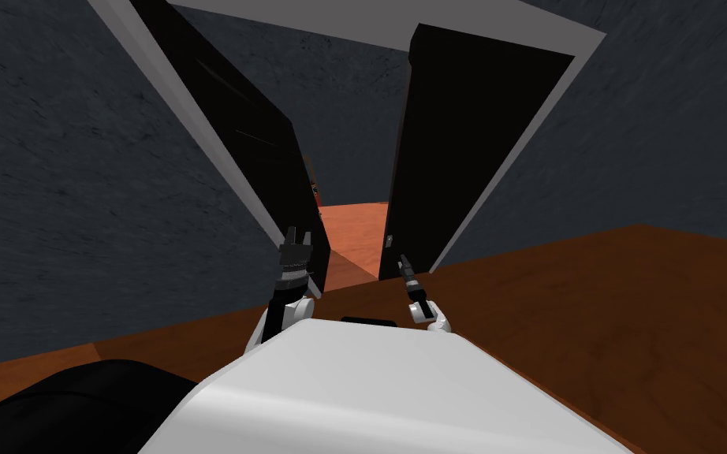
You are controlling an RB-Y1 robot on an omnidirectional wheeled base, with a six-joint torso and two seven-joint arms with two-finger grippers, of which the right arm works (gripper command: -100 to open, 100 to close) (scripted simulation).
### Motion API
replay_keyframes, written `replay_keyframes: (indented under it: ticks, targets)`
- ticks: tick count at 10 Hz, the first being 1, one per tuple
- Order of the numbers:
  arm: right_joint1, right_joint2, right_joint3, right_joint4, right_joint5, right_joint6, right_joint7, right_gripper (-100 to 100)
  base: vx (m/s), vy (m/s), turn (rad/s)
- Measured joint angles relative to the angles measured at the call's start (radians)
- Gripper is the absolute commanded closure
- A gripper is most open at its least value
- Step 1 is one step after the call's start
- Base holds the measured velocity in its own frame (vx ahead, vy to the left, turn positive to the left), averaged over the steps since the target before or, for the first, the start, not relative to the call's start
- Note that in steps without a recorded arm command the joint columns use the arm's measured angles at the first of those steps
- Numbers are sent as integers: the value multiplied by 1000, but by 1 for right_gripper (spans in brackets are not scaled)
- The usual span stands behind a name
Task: Push the door open
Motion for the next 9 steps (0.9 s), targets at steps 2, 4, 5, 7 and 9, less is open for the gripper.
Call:
replay_keyframes:
  ticks: [2,4,5,7,9]
  targets:
    - [-17,4,-1,56,7,-11,-9,-100,93,-59,27]
    - [-39,2,-4,113,11,-24,-21,-100,91,-63,23]
    - [-49,1,-5,139,13,-28,-28,-100,90,-43,24]
    - [-66,0,-7,187,18,-36,-40,-100,88,-40,22]
    - [-87,1,-9,242,23,-47,-49,-100,99,-68,28]
